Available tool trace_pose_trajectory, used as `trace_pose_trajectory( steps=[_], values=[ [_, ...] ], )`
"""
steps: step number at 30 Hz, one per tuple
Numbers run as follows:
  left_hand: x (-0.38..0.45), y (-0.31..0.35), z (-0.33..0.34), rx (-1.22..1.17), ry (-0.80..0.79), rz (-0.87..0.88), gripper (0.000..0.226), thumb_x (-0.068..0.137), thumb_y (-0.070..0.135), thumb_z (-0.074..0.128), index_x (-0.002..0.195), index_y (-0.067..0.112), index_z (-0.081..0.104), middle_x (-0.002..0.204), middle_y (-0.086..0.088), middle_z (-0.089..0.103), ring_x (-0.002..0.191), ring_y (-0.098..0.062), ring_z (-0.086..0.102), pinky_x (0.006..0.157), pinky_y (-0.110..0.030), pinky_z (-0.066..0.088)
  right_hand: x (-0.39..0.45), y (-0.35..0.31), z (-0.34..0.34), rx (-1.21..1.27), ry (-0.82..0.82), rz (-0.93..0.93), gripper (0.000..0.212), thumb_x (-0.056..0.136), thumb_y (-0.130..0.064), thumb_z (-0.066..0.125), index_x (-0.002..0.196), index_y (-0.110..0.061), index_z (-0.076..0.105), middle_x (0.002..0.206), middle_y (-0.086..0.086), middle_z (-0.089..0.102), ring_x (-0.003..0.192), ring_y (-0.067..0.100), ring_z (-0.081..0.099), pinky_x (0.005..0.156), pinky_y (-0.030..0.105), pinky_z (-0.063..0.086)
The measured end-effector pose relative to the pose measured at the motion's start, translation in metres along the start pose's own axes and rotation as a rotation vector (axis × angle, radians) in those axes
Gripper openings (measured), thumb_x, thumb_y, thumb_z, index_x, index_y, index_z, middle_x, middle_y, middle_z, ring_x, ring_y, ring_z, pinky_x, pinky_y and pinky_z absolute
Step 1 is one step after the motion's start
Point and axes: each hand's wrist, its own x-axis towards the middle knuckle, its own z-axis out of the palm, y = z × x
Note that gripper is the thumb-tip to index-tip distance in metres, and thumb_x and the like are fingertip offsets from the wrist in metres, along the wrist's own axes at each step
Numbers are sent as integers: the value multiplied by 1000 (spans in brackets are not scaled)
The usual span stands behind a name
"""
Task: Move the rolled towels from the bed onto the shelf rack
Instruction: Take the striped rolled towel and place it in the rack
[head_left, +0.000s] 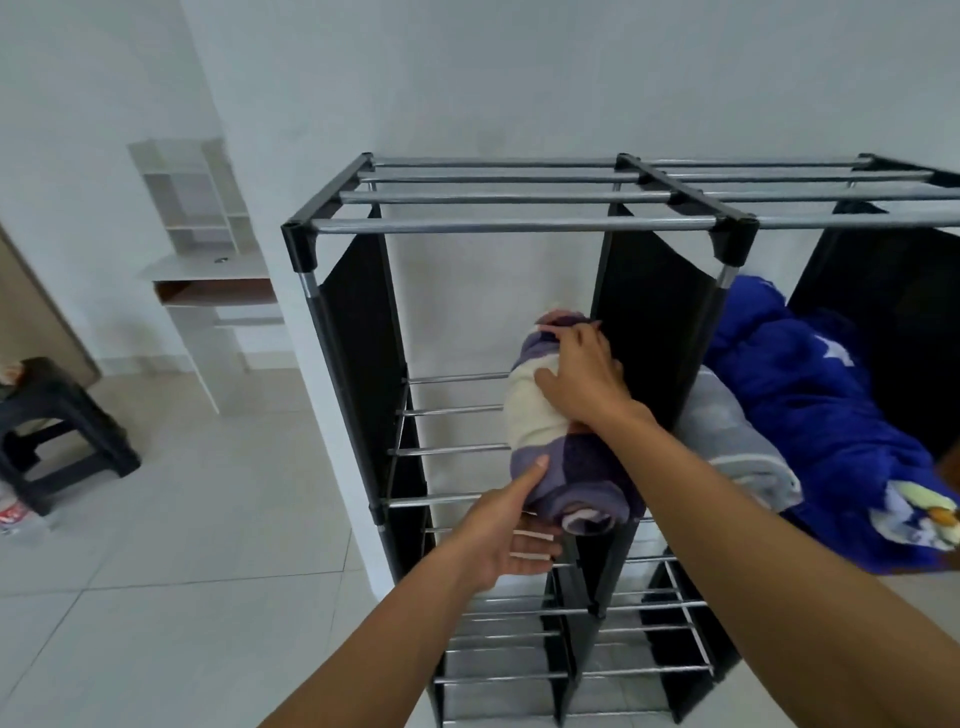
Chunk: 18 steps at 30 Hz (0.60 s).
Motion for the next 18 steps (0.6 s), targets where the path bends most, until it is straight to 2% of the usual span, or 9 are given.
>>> trace_pose_trajectory(
  steps=[2,4,6,9,11,14,16,18],
  values=[
    [2,4,-4,79,-9,-20,59,83,66,50,106,14,64,96,-12,67,84,-26,67,74,-39,57,-3,4,10,72,40,68,69,86,-35,59,144,-15,28,156,11,14,142,34,18,112,50,27],
    [2,5,-8,126,-32,-39,59,83,67,48,107,15,62,97,-14,66,85,-28,68,72,-41,58,-5,6,15,171,80,156,81,83,-39,63,147,-14,21,159,12,4,143,36,17,114,49,27],
    [1,5,-9,123,-63,-57,60,84,66,48,114,15,59,98,-15,65,85,-28,67,68,-40,58,-5,10,17,258,60,264,92,79,-46,66,149,-13,15,158,16,9,140,39,26,113,47,30],
    [4,8,-6,-4,-151,-80,54,87,59,52,120,16,57,112,-17,66,85,-27,68,67,-38,59,-1,16,16,277,-8,384,103,76,-54,66,150,-10,9,151,19,31,135,39,37,109,43,34],
    [8,13,-3,-95,-167,-60,47,88,49,57,119,14,57,119,-19,66,79,-27,69,71,-37,59,2,19,12,275,-17,392,100,77,-49,67,149,-9,9,146,19,40,132,38,43,106,40,38],
    [15,18,-2,-146,-147,-6,51,89,36,63,128,5,52,123,-25,64,77,-29,69,68,-36,60,4,18,8,332,17,383,93,77,-40,67,147,-13,12,142,19,44,128,39,45,104,42,41],
    [16,22,-2,-141,-143,34,47,90,30,62,128,3,52,119,-23,65,77,-29,68,65,-35,61,3,15,7,352,59,347,85,76,-36,67,144,-15,20,140,19,44,126,39,46,104,42,41],
    [20,26,-4,-135,-141,81,41,91,28,61,125,4,54,105,-18,68,75,-26,68,63,-33,60,3,10,3,364,111,310,78,78,-33,66,142,-15,26,139,19,42,126,39,45,103,41,40]
  ],
)
